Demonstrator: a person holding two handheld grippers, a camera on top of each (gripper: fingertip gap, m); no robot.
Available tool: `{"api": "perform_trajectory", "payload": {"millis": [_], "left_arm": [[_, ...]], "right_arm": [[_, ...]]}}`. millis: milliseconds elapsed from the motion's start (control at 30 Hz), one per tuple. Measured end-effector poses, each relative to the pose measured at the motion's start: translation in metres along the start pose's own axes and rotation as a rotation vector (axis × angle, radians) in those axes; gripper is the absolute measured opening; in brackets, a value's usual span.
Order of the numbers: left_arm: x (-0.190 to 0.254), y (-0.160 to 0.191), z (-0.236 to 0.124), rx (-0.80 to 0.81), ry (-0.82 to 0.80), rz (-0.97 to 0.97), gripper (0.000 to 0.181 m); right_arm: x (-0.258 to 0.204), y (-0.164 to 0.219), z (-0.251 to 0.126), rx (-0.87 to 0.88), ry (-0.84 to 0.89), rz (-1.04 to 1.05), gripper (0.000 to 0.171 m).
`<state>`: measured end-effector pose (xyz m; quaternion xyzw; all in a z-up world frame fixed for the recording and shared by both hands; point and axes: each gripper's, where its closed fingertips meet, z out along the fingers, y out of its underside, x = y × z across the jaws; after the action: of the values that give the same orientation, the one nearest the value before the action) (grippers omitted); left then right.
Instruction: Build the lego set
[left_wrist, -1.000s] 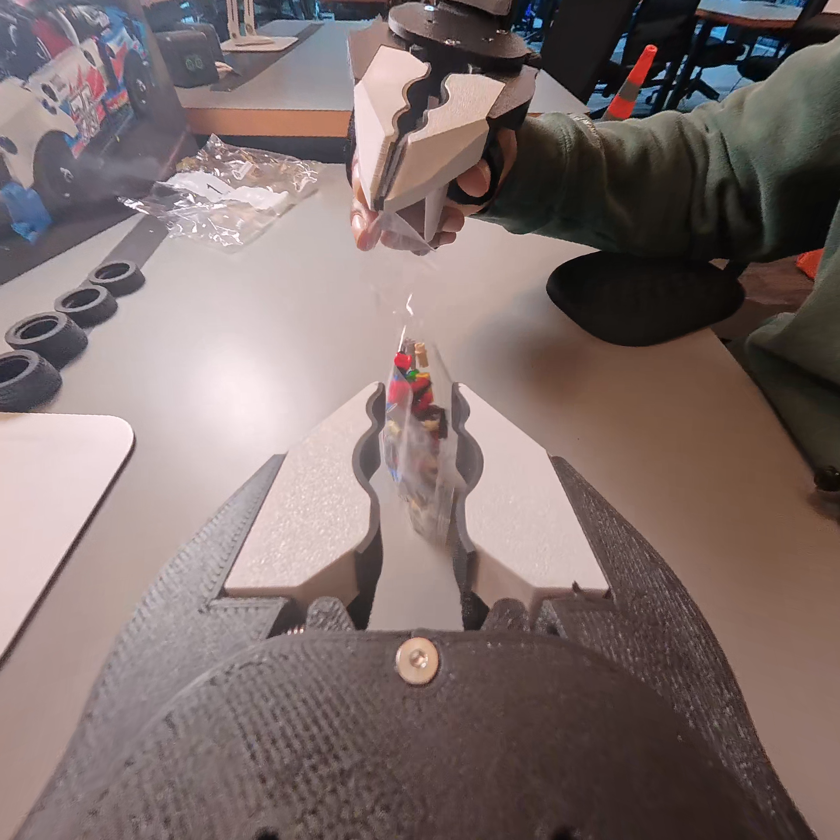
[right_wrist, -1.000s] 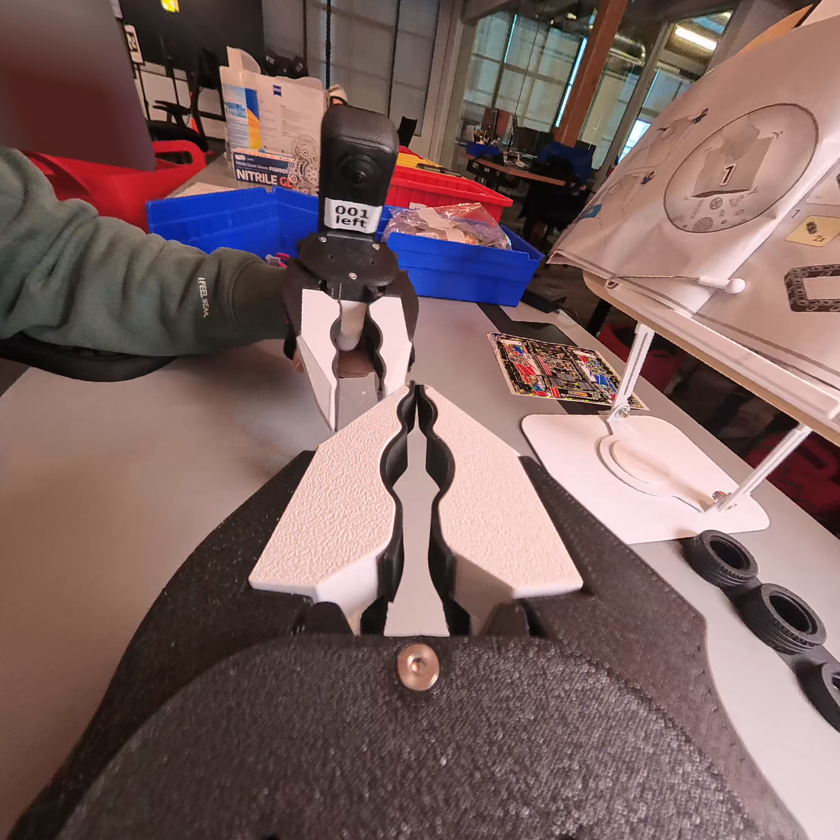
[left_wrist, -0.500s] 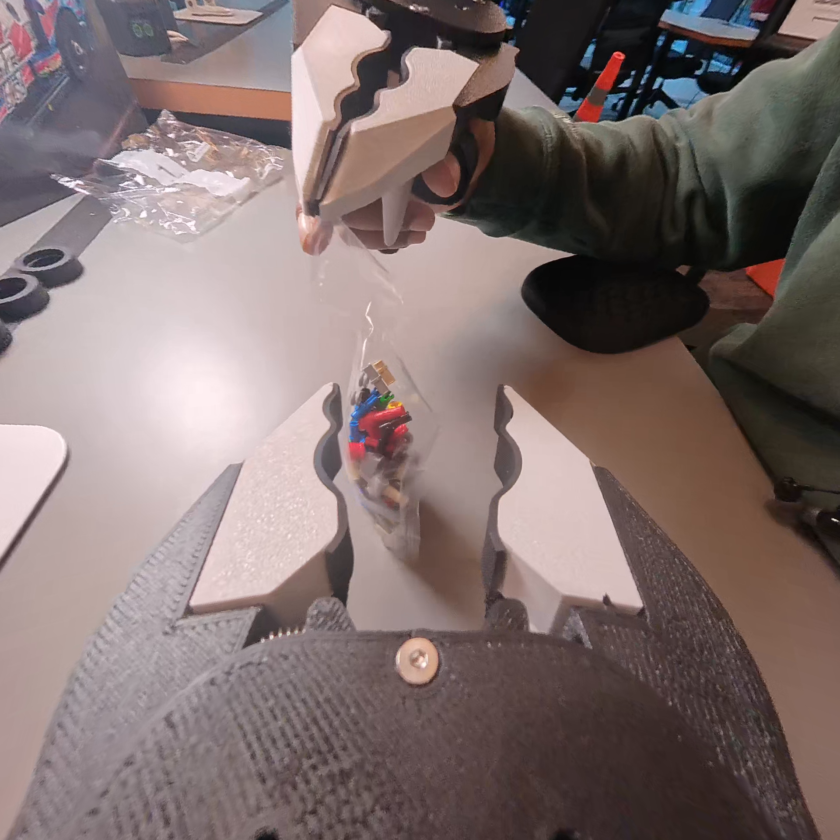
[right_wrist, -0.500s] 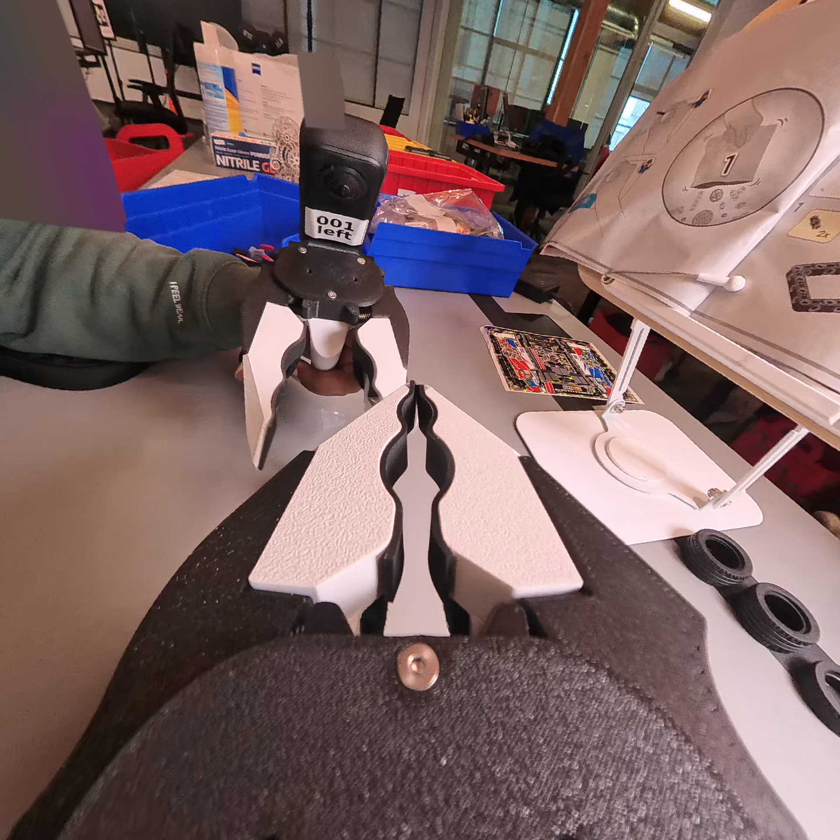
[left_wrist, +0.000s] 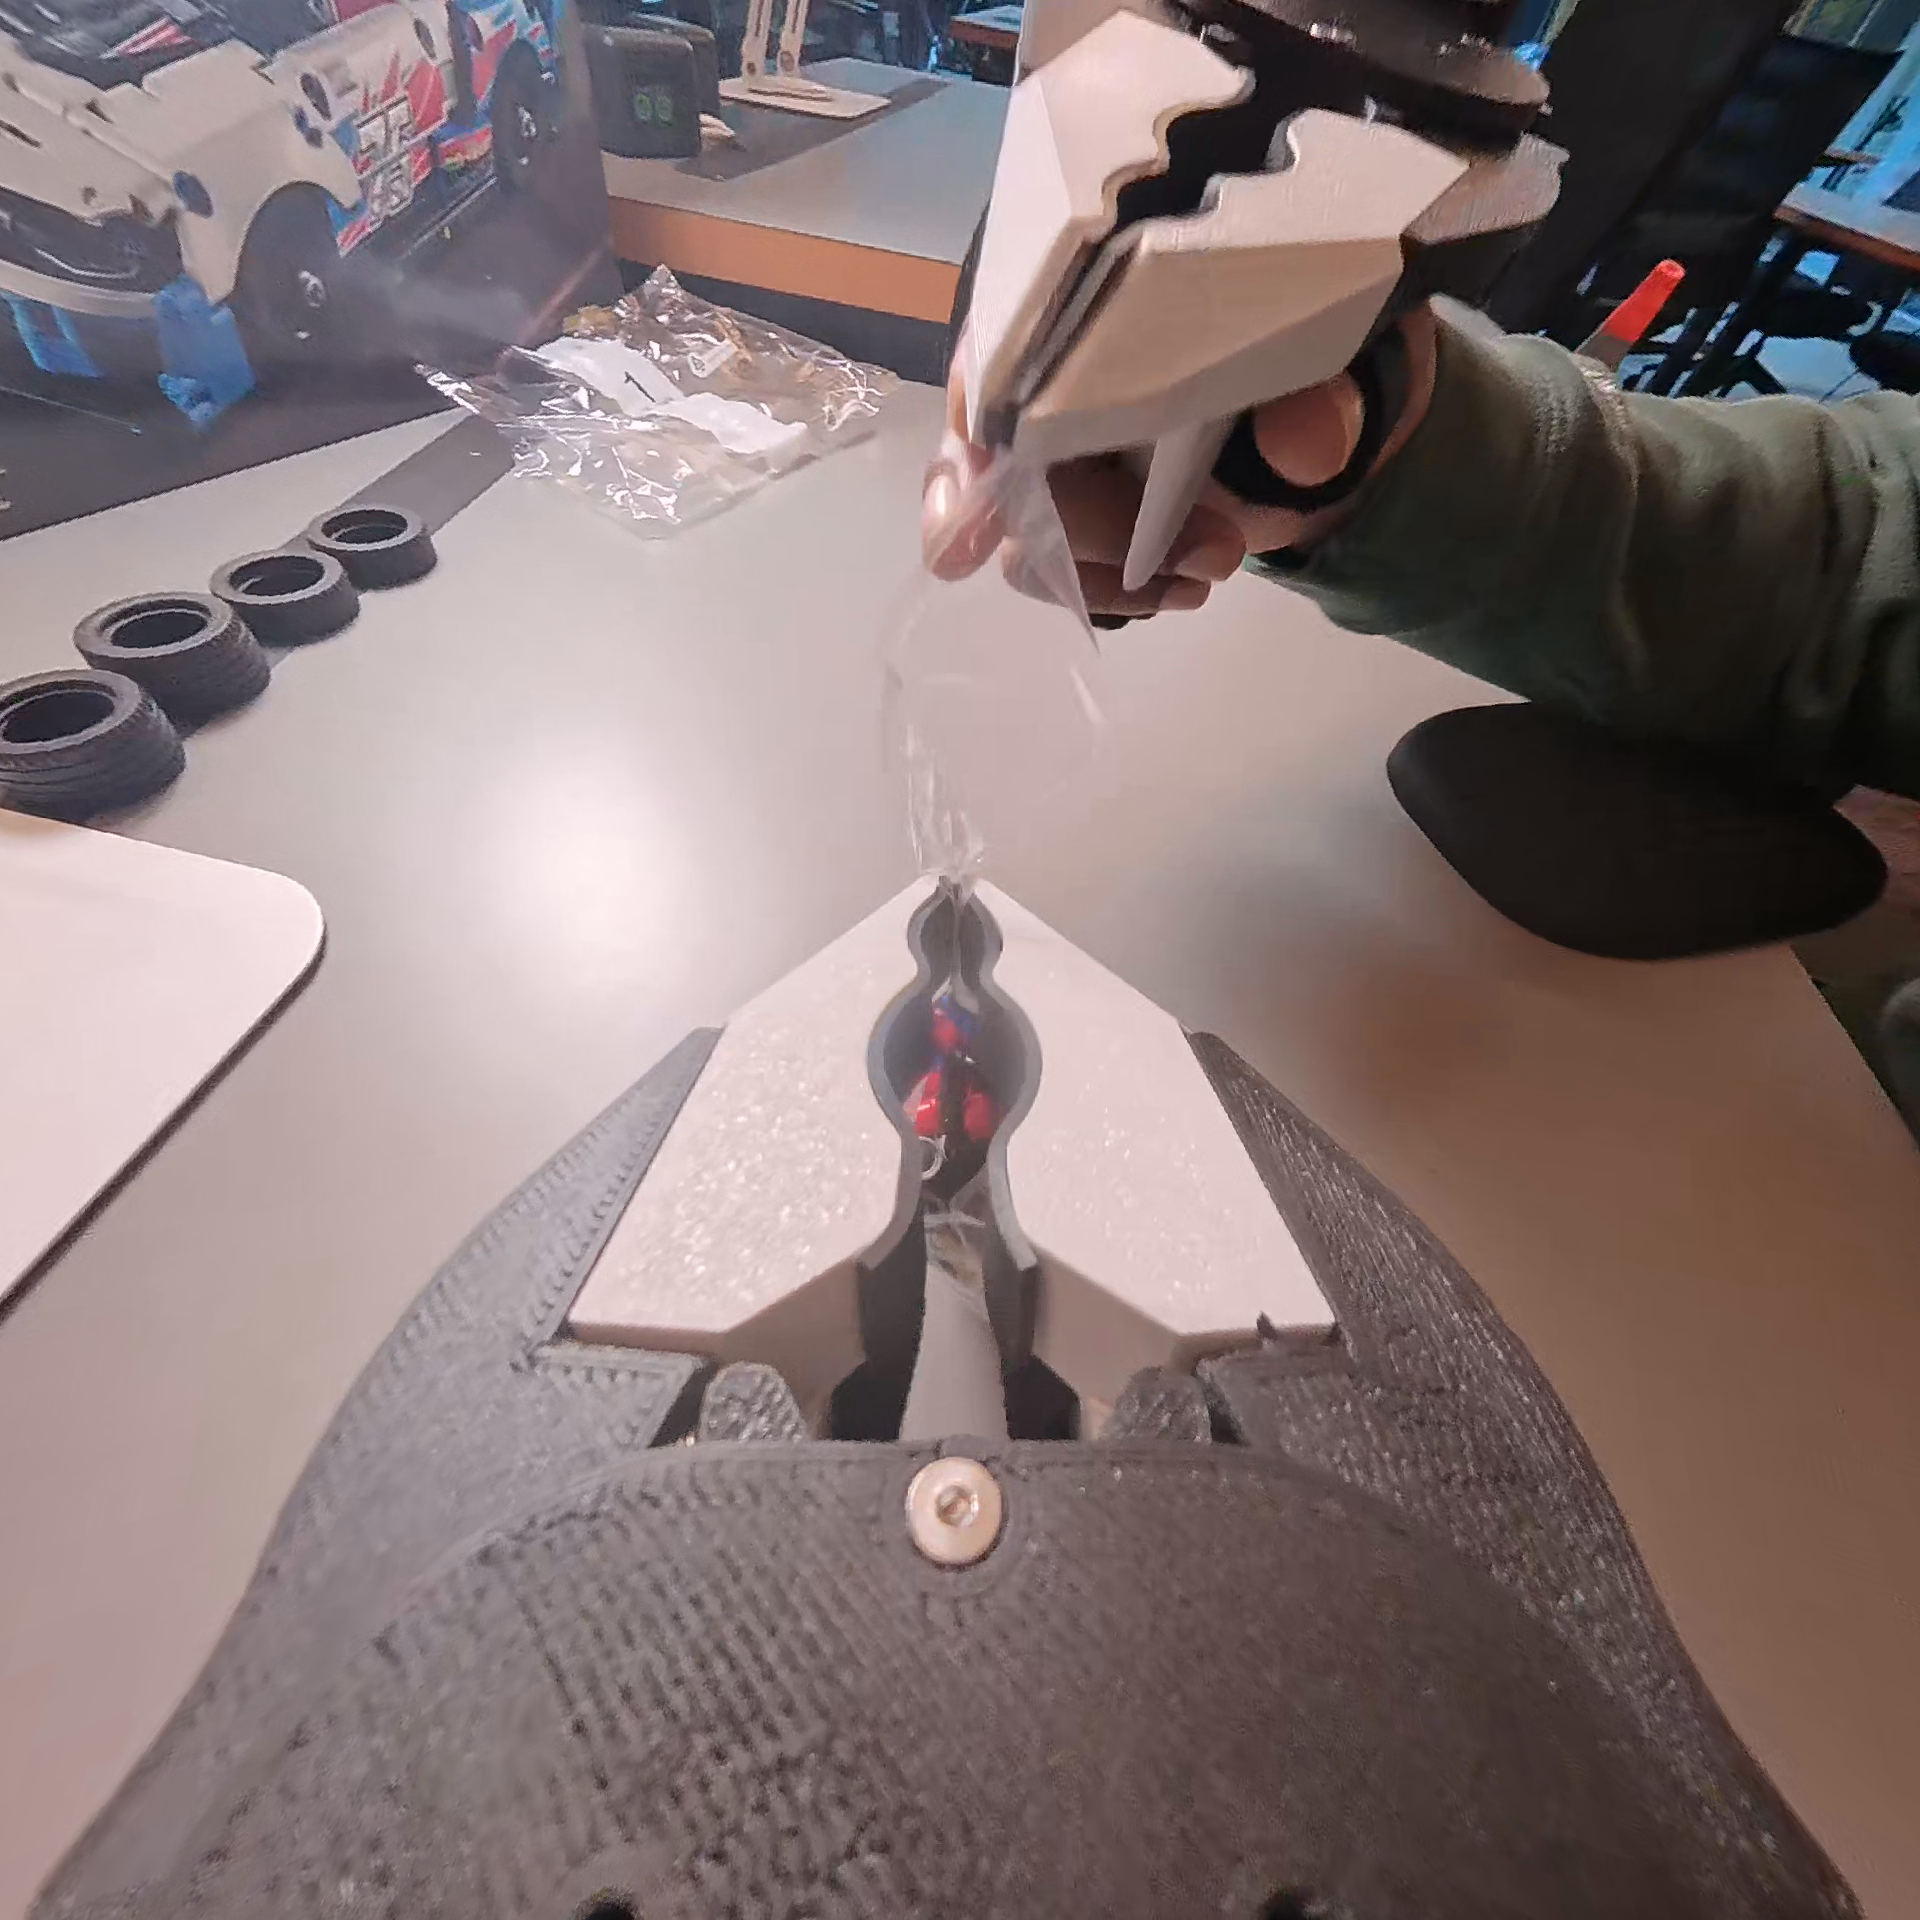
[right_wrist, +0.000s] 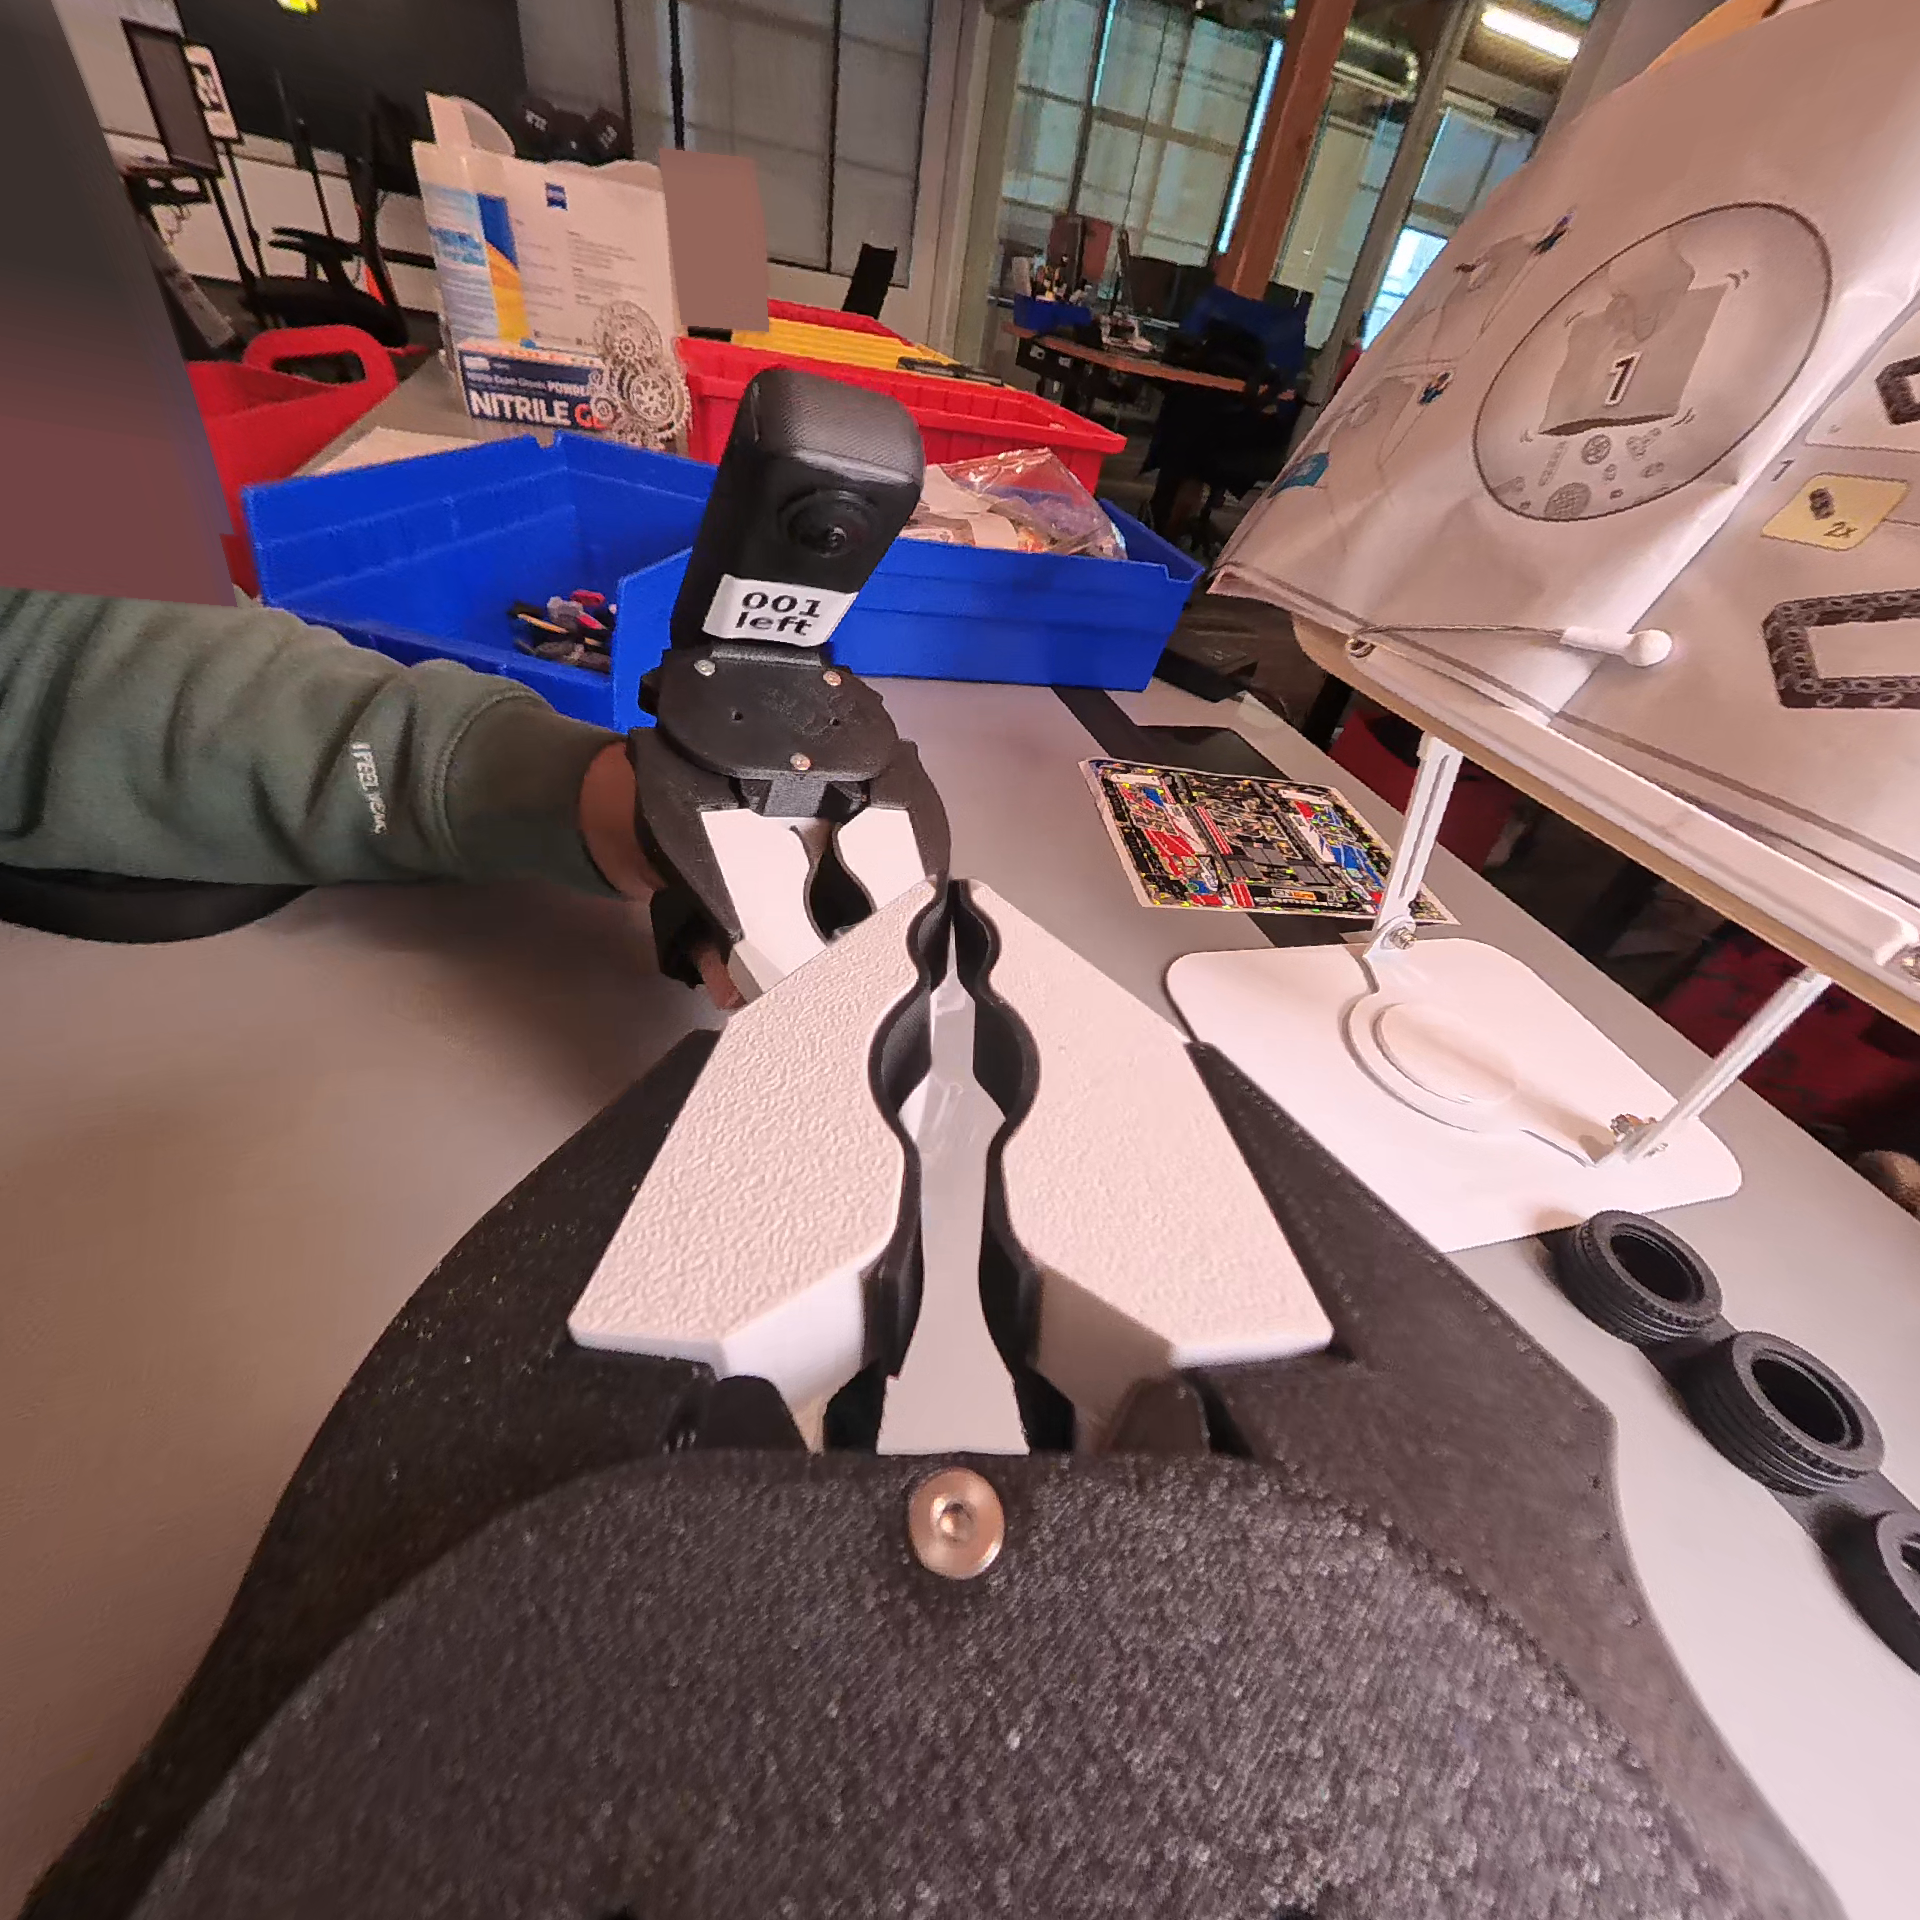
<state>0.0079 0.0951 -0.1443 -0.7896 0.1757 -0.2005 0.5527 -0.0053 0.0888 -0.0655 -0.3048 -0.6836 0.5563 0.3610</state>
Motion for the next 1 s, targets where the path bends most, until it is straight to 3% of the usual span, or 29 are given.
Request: {"api": "perform_trajectory", "payload": {"millis": [167,300,500,633,1000], "left_arm": [[0.004,0.000,0.000,-0.029,0.007,0.039,0.000],[0.007,0.001,0.001,-0.048,0.008,0.066,0.000],[0.002,0.000,-0.002,-0.041,-0.016,0.060,0.000],[-0.006,-0.007,-0.013,-0.012,-0.057,0.060,0.000],[-0.025,-0.002,-0.024,-0.038,-0.144,0.068,0.000]], "right_arm": [[0.008,-0.005,-0.004,0.017,0.022,0.034,0.000],[0.034,-0.040,-0.025,0.187,0.089,0.156,0.000],[0.065,-0.035,-0.056,0.140,0.262,0.127,0.000],[0.117,-0.009,-0.132,0.053,0.526,0.144,0.000],[0.209,0.144,-0.383,-0.403,1.207,0.300,0.000]]}}
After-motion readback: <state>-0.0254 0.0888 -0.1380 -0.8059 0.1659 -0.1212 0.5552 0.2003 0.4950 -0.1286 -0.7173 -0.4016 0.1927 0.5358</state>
